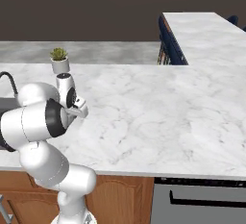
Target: Pick the cup and bowl from the counter and place them on the counter next to the sink.
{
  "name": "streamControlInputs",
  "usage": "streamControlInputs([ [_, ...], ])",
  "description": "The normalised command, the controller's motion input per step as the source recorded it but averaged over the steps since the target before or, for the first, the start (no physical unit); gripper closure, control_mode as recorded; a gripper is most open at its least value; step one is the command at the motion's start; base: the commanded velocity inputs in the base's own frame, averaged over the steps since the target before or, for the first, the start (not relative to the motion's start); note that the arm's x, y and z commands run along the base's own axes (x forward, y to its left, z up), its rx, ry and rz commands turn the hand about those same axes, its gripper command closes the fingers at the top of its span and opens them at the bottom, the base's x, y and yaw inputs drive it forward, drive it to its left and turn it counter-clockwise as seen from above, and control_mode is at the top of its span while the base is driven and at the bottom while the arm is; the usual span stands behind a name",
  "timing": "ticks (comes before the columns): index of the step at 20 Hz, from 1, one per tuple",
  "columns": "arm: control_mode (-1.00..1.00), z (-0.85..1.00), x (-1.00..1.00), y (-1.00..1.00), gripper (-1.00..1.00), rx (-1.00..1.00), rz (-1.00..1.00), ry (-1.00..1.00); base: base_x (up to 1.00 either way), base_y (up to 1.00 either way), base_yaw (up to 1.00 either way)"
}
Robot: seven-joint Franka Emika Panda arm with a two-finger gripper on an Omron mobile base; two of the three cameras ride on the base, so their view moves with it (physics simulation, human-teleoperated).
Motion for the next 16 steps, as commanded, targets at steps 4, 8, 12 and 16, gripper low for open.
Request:
streamControlInputs([
  [4, -1.00, 0.07, 0.00, 0.00, -1.00, 0.00, 0.00, 0.00, 0.00, 0.00, 0.00],
  [8, -1.00, 0.29, 0.00, 0.00, -1.00, -0.01, 0.00, 0.00, 0.00, 0.00, 0.00],
  [12, -1.00, 0.49, -0.01, -0.03, -1.00, 0.00, 0.00, 0.00, 0.00, 0.00, 0.00],
  [16, -1.00, 0.52, -0.19, -0.08, -1.00, 0.00, 0.00, 0.00, 0.00, 0.00, 0.00],
])
